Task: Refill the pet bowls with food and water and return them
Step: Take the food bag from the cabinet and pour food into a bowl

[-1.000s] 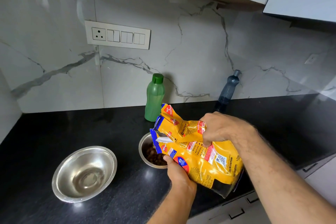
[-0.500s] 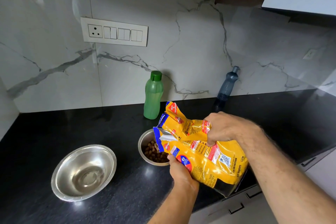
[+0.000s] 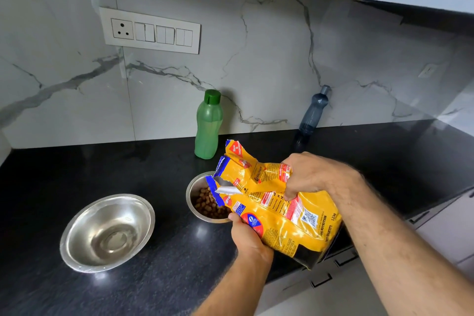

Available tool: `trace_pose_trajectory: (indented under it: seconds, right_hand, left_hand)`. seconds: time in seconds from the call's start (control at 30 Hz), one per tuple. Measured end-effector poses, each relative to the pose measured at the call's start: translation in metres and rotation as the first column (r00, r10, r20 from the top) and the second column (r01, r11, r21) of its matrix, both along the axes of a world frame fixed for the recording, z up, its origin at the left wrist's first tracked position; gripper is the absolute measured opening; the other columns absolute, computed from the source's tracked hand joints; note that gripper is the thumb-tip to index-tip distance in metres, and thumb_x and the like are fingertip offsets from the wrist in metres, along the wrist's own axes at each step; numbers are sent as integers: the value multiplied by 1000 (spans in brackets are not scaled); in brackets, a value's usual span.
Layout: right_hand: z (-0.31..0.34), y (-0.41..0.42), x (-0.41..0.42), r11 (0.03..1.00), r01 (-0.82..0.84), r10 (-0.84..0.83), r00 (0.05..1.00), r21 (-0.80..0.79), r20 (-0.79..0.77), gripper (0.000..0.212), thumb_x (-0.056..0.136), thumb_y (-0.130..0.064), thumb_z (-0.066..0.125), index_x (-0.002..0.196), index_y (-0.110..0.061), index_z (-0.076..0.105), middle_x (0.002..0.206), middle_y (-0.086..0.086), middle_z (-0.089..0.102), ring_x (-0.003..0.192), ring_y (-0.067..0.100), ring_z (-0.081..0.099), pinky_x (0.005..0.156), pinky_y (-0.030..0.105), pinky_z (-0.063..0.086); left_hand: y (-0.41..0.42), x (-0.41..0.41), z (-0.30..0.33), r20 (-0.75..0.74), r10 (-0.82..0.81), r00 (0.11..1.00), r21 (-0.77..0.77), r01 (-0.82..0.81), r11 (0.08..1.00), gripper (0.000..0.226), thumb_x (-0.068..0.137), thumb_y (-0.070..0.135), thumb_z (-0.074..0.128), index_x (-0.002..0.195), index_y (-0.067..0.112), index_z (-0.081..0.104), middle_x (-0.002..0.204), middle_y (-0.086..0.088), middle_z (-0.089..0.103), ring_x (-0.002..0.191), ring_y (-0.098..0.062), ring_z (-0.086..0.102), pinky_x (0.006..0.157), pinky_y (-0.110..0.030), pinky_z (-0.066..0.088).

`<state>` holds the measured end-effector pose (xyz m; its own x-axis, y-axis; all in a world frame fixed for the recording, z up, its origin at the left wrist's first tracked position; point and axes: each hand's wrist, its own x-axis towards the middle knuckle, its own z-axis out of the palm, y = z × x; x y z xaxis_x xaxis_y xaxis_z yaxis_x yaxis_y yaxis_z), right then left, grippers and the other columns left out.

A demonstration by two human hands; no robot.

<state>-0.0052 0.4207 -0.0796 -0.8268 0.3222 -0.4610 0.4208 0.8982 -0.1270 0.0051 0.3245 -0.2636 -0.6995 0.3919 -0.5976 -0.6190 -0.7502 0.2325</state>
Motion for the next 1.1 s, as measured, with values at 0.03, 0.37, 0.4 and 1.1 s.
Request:
trace_pose_trajectory:
  seconds: [0.03, 0.37, 0.4, 1.1]
  right_hand:
    - [0, 0, 0, 1000, -4, 4, 1000, -2, -3, 31, 77, -25, 88, 103, -25, 72, 96, -2, 77, 83, 16, 77, 81, 41, 65]
    - [-4, -2, -10, 999, -31, 31, 1000, 11, -3, 31, 77, -26, 88, 104, -27, 72, 94, -4, 77, 81, 15, 78, 80, 42, 65]
    - [-4, -3, -11, 999, -35, 35, 999, 13, -5, 31, 77, -26, 88, 104, -27, 72, 94, -4, 77, 80, 15, 78, 80, 42, 66]
    - [-2, -6, -26, 997, -40, 39, 999, 70, 11, 28, 76, -25, 89, 100, -28, 73, 94, -4, 77, 82, 15, 76, 78, 39, 65]
  left_hand:
    - [0, 0, 0, 3, 3, 1000, 0, -3, 1000, 60, 100, 64, 31, 107, 19, 71, 105, -12, 77, 102, -34, 69, 93, -54, 53]
    - [-2, -7, 0, 53, 54, 997, -46, -51, 998, 60, 97, 68, 35, 114, 22, 70, 104, -8, 78, 102, -33, 70, 99, -57, 50]
    - [-3, -8, 0, 61, 58, 996, -54, -55, 997, 59, 97, 67, 36, 115, 22, 70, 105, -8, 78, 102, -32, 70, 98, -57, 51]
    - [-2, -18, 3, 62, 10, 998, -28, -8, 1000, 83, 80, 90, 24, 113, 29, 70, 106, -7, 77, 105, -35, 70, 100, -60, 49]
